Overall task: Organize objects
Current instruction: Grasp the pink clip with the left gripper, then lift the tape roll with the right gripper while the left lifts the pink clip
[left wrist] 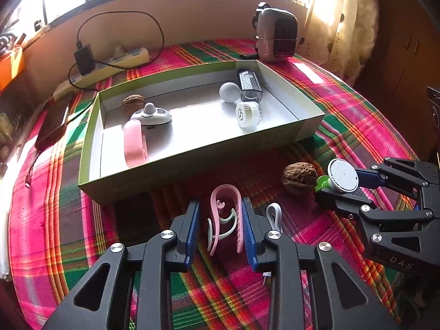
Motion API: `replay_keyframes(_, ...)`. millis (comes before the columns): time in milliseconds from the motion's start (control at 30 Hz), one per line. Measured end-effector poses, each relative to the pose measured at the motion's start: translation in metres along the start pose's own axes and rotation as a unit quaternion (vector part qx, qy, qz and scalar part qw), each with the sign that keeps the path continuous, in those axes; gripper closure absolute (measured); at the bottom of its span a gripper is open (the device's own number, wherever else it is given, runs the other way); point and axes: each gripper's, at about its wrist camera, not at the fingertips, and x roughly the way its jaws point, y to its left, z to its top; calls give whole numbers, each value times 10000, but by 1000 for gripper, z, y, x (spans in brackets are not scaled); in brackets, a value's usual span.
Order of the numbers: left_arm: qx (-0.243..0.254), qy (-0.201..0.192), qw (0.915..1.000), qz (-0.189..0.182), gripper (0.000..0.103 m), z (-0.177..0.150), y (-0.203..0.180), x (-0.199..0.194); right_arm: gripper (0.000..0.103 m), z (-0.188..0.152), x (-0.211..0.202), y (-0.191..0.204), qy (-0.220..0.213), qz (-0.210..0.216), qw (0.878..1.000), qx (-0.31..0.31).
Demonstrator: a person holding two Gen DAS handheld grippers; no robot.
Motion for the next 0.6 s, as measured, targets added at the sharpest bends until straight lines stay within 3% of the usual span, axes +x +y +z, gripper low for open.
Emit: replay_keyframes(600, -64, -45, 10000, 49, 82, -1, 1, -1, 69, 0, -1, 0, -3, -18, 10000, -2)
